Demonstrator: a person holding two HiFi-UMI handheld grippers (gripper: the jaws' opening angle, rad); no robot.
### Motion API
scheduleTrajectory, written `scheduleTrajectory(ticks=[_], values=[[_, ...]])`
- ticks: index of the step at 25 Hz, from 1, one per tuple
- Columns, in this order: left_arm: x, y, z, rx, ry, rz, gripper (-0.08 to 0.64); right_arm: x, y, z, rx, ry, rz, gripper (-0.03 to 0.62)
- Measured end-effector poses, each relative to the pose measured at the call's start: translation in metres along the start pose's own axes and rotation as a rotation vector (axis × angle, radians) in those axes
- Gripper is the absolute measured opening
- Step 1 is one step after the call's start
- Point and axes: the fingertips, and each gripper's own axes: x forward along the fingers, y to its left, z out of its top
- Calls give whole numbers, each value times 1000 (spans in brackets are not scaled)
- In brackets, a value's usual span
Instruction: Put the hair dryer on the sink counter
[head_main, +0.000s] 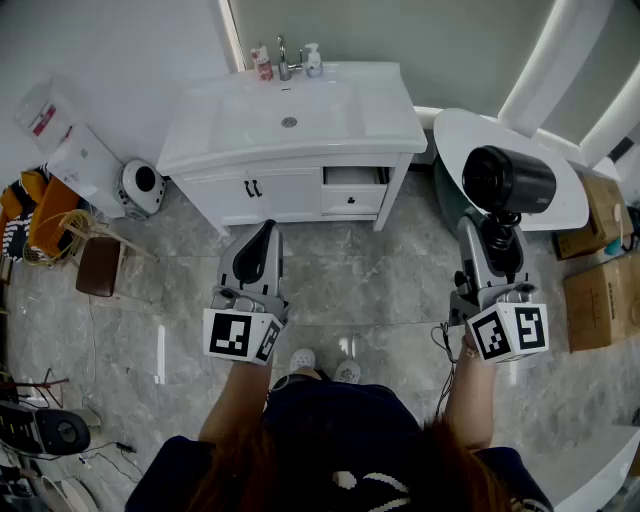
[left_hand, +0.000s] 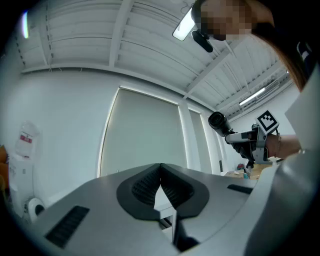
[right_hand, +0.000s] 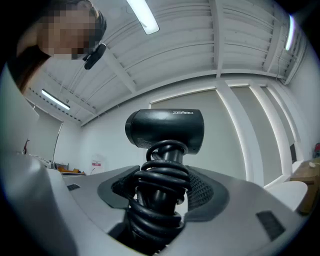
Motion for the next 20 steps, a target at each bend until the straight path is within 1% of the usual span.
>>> scheduleTrajectory(ticks=[5, 8, 15, 20], values=[[-7, -4, 8, 4, 8, 14, 18, 2, 6, 5, -4, 11, 17, 290], [-11, -8, 11, 7, 13, 9, 18, -1, 10, 6, 26, 20, 33, 291], [-30, -24, 17, 26, -10, 41, 18, -28, 4, 10, 50, -4, 50, 291], [-19, -19, 11, 24, 2, 40, 18, -18, -1, 5, 58, -3, 51, 291]])
